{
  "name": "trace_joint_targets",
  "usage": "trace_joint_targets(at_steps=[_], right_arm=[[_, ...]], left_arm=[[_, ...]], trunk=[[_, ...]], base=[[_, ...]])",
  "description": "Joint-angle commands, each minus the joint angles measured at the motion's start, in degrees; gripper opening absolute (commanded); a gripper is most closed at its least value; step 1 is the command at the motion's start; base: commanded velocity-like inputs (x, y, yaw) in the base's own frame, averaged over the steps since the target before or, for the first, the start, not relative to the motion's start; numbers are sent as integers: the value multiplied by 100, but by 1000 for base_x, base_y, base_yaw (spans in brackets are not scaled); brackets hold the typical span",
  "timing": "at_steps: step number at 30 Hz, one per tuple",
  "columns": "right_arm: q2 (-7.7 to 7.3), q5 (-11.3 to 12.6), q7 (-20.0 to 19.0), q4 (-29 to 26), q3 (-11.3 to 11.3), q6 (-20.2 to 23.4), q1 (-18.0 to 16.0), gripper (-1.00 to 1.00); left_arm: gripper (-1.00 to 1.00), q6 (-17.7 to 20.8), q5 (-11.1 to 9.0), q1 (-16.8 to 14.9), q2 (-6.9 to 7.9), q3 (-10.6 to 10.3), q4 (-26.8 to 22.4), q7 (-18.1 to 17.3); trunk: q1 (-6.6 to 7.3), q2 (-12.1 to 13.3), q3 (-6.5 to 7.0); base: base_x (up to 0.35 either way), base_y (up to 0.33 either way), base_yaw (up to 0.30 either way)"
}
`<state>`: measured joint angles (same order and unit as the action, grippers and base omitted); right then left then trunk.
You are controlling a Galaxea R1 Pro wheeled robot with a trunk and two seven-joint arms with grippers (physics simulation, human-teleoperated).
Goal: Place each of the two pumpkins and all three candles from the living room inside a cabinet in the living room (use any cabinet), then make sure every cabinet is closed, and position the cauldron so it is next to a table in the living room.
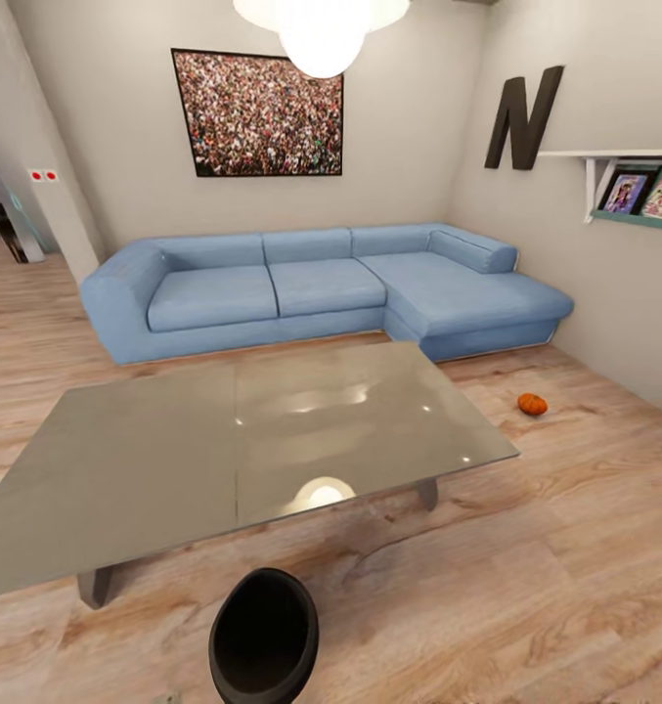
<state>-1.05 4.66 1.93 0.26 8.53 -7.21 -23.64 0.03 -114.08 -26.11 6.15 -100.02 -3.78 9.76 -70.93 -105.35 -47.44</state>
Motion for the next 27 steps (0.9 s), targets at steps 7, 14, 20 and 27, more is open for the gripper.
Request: trace_joint_targets(at_steps=[7,14,20,27], right_arm=[[3,0,0,0,0,0,0,100],[8,0,0,0,0,0,0,100],[7,9,21,0,0,-1,0,100],[9,5,26,0,0,0,0,100]], left_arm=[[100,1,0,-3,0,0,0,0],[100,4,0,-2,0,0,0,0],[100,2,0,-1,0,0,0,0],[100,4,0,-1,0,0,0,0]], trunk=[[0,0,34],[0,0,66],[0,0,60],[0,0,59]], base=[[0,0,-251],[0,0,-230],[0,0,103],[0,0,272]])
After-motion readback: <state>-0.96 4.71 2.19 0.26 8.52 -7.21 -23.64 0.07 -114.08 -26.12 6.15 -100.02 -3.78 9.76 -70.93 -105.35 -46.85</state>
